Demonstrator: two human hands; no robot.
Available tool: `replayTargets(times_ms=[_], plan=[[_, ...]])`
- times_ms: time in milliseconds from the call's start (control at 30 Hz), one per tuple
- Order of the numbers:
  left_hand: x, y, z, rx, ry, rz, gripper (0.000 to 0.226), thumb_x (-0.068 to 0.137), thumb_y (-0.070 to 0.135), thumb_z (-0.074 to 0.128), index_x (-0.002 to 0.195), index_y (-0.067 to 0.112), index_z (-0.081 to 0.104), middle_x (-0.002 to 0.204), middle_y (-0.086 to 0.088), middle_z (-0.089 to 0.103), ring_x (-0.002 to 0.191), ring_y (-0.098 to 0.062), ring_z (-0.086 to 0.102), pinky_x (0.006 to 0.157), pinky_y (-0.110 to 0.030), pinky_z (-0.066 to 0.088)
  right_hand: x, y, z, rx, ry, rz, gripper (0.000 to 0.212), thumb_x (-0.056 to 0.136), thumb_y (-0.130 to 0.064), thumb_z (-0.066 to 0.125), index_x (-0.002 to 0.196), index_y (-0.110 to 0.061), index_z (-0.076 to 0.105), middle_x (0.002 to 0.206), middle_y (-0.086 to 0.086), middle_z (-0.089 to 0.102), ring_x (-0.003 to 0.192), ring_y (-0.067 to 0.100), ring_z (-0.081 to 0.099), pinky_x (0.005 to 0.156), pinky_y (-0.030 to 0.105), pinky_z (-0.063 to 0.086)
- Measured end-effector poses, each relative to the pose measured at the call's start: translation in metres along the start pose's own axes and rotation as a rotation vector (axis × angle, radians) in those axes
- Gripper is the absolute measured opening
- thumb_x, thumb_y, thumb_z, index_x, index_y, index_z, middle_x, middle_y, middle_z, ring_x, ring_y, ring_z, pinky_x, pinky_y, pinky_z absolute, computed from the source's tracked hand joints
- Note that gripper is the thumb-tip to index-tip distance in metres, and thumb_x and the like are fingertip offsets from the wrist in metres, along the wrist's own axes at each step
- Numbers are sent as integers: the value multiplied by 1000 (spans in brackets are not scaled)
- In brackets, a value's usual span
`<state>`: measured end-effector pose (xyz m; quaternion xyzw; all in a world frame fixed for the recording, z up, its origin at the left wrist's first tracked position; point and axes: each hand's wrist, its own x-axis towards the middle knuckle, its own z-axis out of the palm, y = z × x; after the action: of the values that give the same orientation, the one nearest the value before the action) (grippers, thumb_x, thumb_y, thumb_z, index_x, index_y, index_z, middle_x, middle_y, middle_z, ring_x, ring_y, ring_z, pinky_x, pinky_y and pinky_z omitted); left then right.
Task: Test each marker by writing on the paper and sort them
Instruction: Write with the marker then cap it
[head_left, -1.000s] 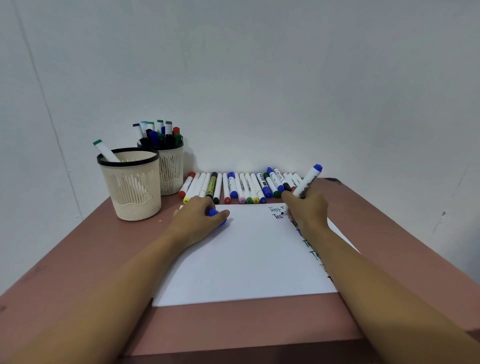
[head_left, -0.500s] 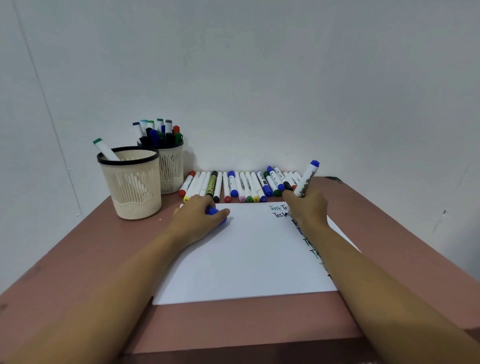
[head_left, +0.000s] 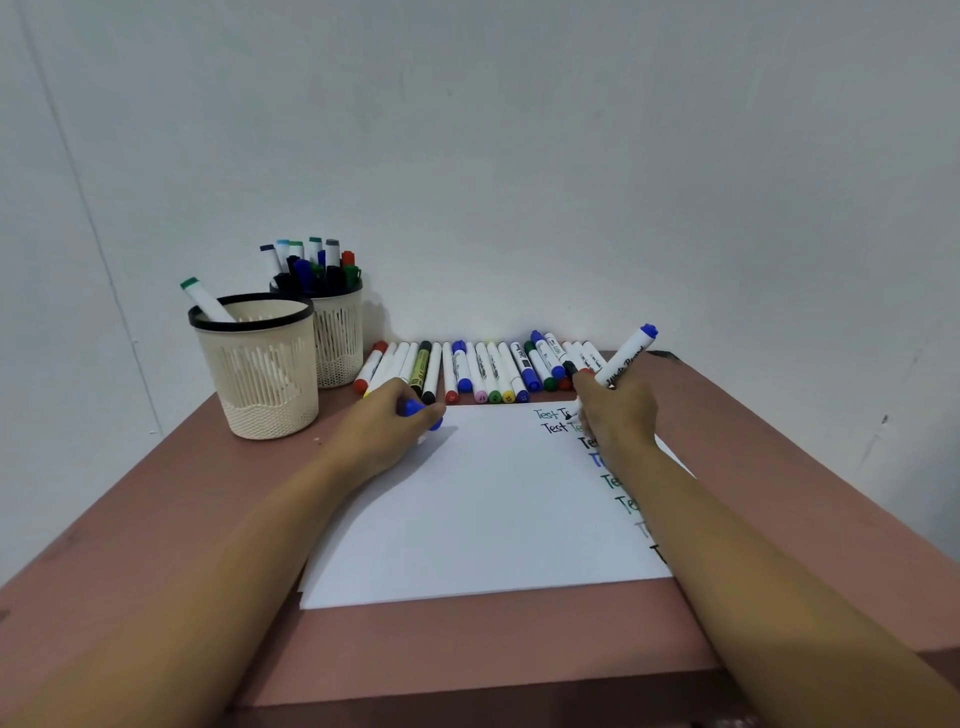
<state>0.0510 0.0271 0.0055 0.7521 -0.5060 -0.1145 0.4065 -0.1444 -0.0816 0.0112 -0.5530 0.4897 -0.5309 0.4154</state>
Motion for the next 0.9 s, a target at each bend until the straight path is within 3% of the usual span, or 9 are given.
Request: replayTargets(times_ms=[133,233,300,400,467,567,667,900], plan=[[-1,5,-2,-34,68,14,25,88,36,62,93,13,55,78,5,52,68,-9,45,57,-23,34,2,-6,-3,76,-51,83,14,90,-14,54,82,-3,54,61,7,50,45,13,43,34,15,36],[-4,12,-4,-47,188,97,18,88,32,63,90,17,54,77,7,52,69,-6,46,58,-17,34,1,-10,-3,12,-80,22,19,92,-17,53,87,1,59,63,4,52,47,11,45,37,17,38],[-7,17,-5,-111,212,133,16,87,33,63,85,20,54,75,6,53,66,-5,46,57,-15,33,-1,-16,-3,-36,-49,-71,23,94,-24,54,80,-5,57,63,0,52,51,9,45,45,20,37],[-12,23,-3,-314,160,119,14,88,33,63,81,24,55,69,0,55,63,-13,45,62,-25,37,-8,-28,-4,26,-56,-89,26,94,-31,55,75,-13,54,55,-10,45,51,6,38,48,21,31],[-16,27,-3,-534,106,65,10,89,27,63,84,20,57,63,3,55,61,-14,45,59,-29,40,-15,-35,-3,173,-204,4,24,93,-26,54,73,-15,53,49,-10,41,46,6,33,42,20,25],[-18,31,-4,-774,-1,-16,6,89,20,62,90,13,60,70,0,60,63,-13,52,58,-25,45,-25,-42,2,289,-462,70,21,93,-21,54,73,-16,54,57,-3,44,43,7,33,41,20,22],[-19,33,-3,-832,-75,-43,7,91,17,59,89,12,63,77,-2,65,63,-10,57,60,-22,48,-32,-42,5,257,-552,35,21,95,-24,57,75,-18,57,61,-3,51,46,8,38,41,19,26],[-20,37,1,-830,-133,-30,10,92,16,58,91,10,66,72,3,69,63,-9,59,61,-22,48,-38,-42,9,259,-572,33,21,94,-28,58,75,-21,57,63,-3,55,46,8,41,42,19,29]])
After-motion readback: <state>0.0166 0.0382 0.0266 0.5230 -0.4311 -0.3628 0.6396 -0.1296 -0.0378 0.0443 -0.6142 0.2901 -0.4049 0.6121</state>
